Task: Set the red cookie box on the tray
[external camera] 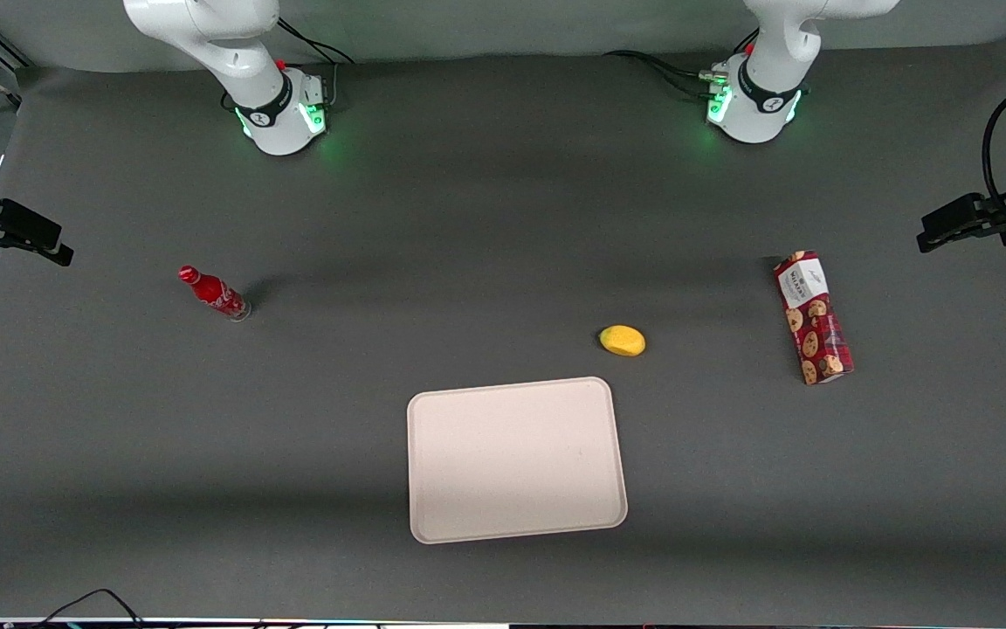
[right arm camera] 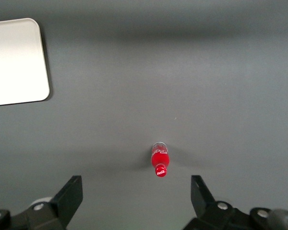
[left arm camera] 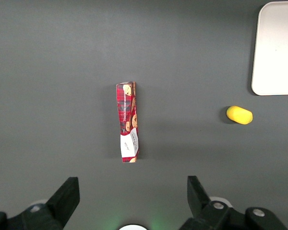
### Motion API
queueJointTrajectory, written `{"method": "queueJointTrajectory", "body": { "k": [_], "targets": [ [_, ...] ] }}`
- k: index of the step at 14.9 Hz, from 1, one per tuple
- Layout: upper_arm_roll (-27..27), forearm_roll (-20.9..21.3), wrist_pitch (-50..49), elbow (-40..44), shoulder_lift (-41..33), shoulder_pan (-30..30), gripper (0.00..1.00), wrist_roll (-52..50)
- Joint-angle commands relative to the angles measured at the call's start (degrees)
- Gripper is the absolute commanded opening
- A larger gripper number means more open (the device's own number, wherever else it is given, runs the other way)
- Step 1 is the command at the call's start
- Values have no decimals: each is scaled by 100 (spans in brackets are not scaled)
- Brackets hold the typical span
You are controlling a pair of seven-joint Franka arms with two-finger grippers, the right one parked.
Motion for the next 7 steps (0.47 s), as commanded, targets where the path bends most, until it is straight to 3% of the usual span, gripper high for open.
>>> {"method": "queueJointTrajectory", "body": {
  "k": [1, 7],
  "targets": [
    [46, 77, -51, 71, 23, -38, 100, 56],
    [37, 270, -25, 36, 58, -37, 100, 74]
  ]
}}
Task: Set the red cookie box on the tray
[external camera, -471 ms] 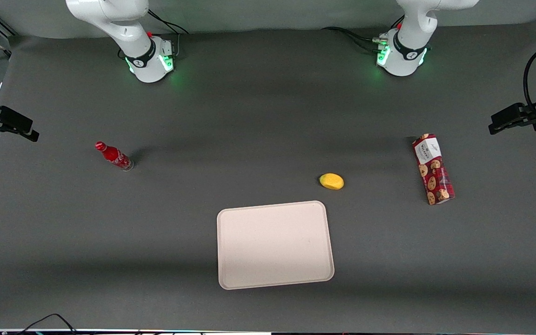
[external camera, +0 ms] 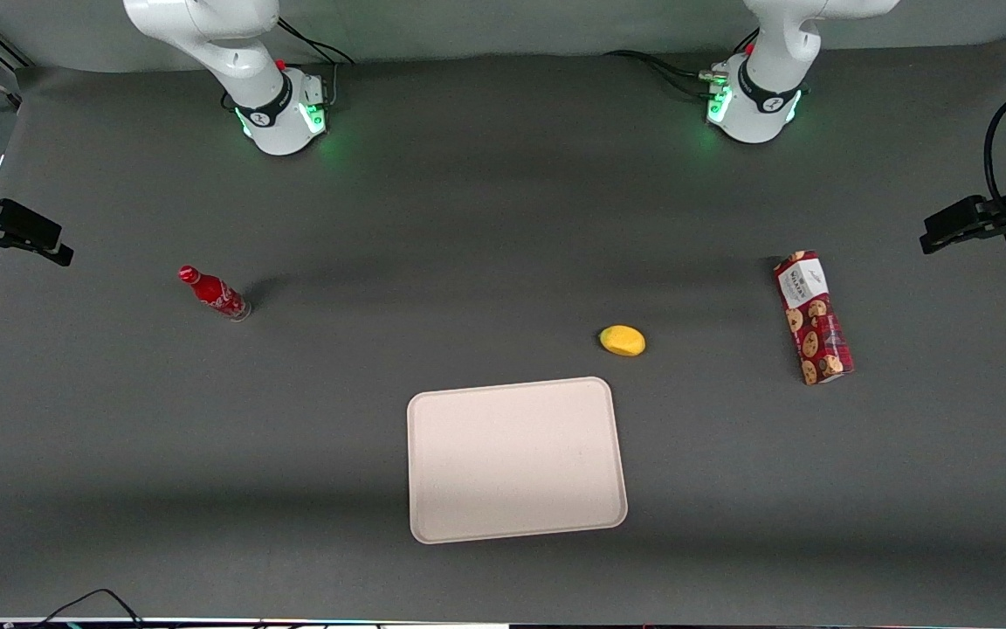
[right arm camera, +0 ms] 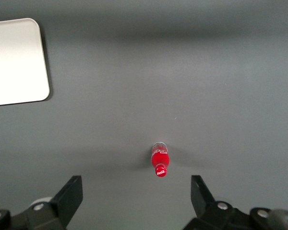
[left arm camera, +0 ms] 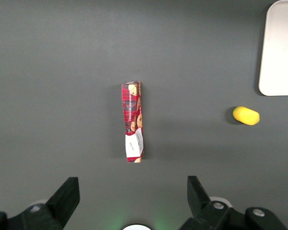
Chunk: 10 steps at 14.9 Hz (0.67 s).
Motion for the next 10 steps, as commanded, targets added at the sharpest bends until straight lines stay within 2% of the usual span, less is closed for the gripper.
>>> {"method": "queueJointTrajectory", "body": {
  "k": [1, 6, 10],
  "targets": [
    [36, 130, -77, 29, 30, -29, 100, 70],
    [45, 86, -52, -260, 30, -11, 100, 70],
    [62, 77, 1518, -1559, 320, 33, 100, 105]
  ]
}}
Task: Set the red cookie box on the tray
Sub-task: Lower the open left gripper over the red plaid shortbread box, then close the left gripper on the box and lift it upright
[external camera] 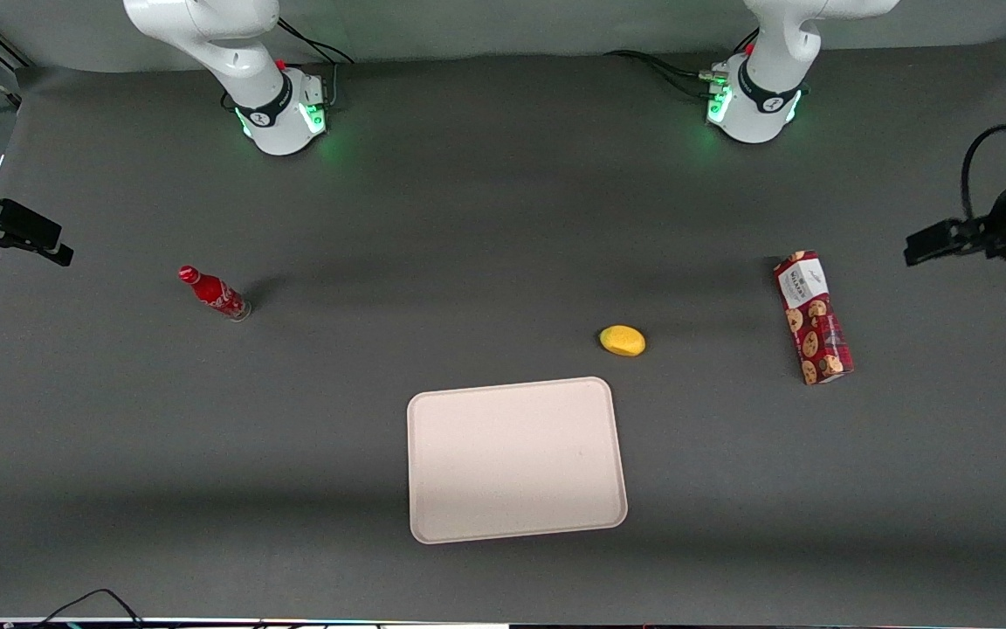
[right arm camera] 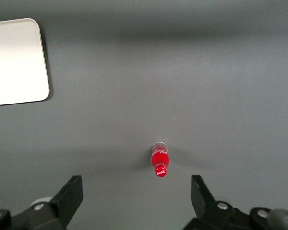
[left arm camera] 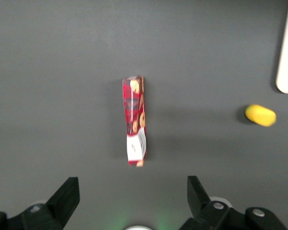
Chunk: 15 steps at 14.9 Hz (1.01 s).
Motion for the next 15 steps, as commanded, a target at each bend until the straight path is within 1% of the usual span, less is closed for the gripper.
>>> {"method": "queueJointTrajectory", "body": {
  "k": [1, 3, 5, 7, 9, 12, 14, 15],
  "targets": [
    [114, 32, 1396, -1308, 286, 27, 100, 161],
    [202, 32, 1969, -1792, 489, 27, 100, 485],
    [439, 32, 2487, -2258, 656, 19, 100, 985],
    [501, -29, 3381, -2951, 665, 19, 100, 1093],
    [502, -161, 4121, -3488, 797, 10, 100, 1093],
    [484, -688, 4896, -3929, 1025, -43, 100, 1093],
    [466, -715, 5466, -4158, 1192, -52, 100, 1093],
    [466, -715, 5574, -4202, 1236, -43, 74, 1102]
  ]
}}
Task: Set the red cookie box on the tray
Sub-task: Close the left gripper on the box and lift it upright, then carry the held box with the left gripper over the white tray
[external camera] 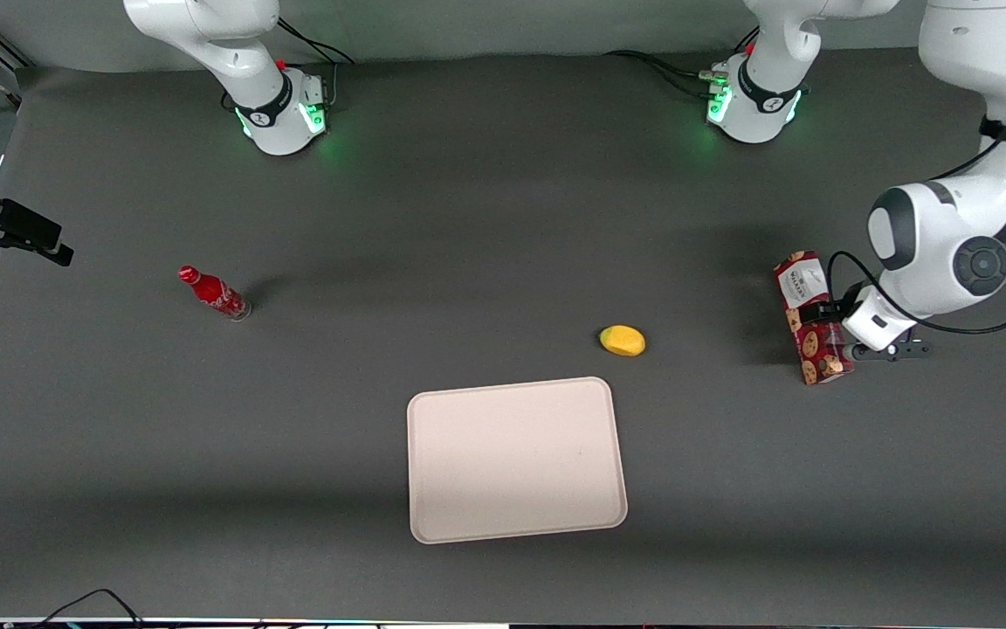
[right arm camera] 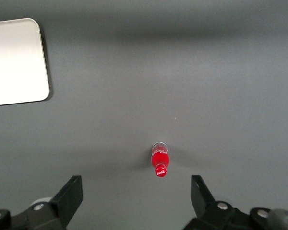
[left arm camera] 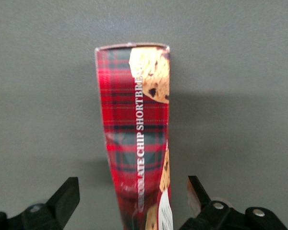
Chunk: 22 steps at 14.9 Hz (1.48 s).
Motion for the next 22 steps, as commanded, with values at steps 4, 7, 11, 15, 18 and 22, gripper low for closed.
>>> {"method": "queueJointTrajectory", "body": {
  "k": [4, 7, 11, 15, 18, 22],
  "targets": [
    [35, -131, 461, -264, 87, -70, 0, 97],
    [26, -139, 417, -247, 52, -79, 0, 79],
    [26, -139, -195, -19, -281, -114, 0, 27],
    [35, -157, -1520, 866, -730, -123, 0, -280],
    [-35, -78, -3278, 2473, -713, -202, 0, -790],
    [-622, 184, -4501, 3995, -678, -264, 0, -1886]
  ]
}}
